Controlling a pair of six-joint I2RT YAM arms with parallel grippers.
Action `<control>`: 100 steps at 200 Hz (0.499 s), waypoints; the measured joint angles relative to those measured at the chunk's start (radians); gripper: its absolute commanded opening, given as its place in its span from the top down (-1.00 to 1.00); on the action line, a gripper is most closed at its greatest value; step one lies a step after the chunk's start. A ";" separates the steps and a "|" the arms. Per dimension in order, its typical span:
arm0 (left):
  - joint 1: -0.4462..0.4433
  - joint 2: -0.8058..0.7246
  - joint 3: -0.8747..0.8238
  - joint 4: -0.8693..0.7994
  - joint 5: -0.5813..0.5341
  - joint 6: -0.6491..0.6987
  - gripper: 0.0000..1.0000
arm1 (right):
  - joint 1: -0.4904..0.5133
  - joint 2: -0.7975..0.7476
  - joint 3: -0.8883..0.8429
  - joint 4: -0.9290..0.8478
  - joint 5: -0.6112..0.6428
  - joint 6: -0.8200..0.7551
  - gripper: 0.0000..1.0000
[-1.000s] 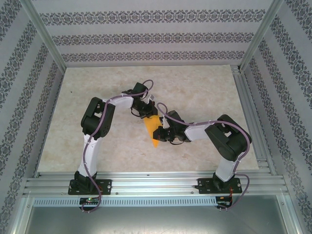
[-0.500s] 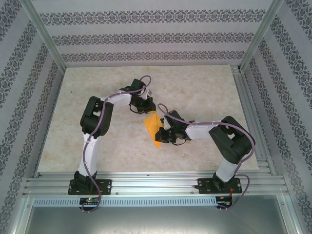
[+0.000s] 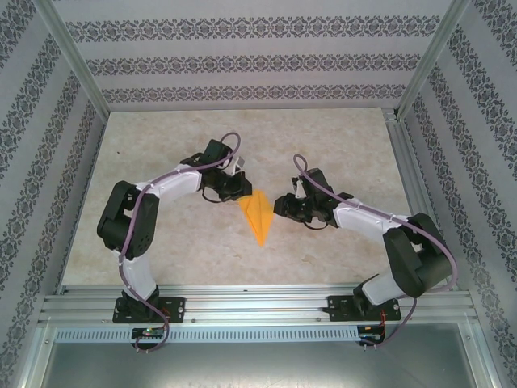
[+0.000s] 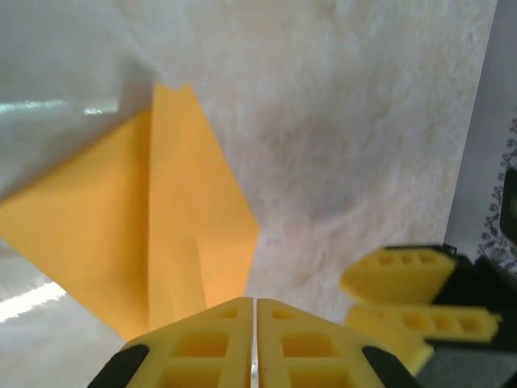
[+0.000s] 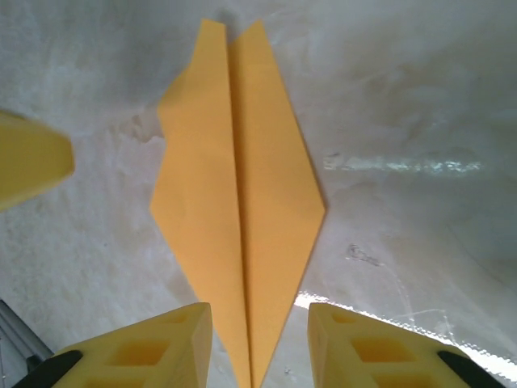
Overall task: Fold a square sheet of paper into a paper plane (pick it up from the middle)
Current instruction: Fourth fold the wing at the center of the table, then turn over the paper at the center of the table.
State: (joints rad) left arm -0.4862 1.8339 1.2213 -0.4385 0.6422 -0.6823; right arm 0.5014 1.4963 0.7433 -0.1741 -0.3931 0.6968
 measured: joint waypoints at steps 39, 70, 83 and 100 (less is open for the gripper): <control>-0.101 -0.004 -0.064 0.006 -0.020 -0.029 0.90 | 0.000 0.083 0.009 -0.007 0.003 -0.019 0.24; -0.103 0.002 -0.078 0.007 -0.066 -0.035 0.92 | -0.007 0.133 0.037 -0.005 0.000 -0.026 0.16; -0.103 0.016 -0.080 0.008 -0.079 -0.035 0.93 | -0.007 0.148 0.046 -0.001 -0.003 -0.030 0.17; -0.103 0.038 -0.082 0.008 -0.092 -0.035 0.95 | -0.007 0.169 0.055 0.011 -0.010 -0.034 0.16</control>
State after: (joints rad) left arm -0.5892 1.8717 1.1389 -0.4301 0.5503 -0.7170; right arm 0.4946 1.6650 0.7986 -0.1635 -0.4034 0.6632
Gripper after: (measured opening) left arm 0.067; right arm 0.418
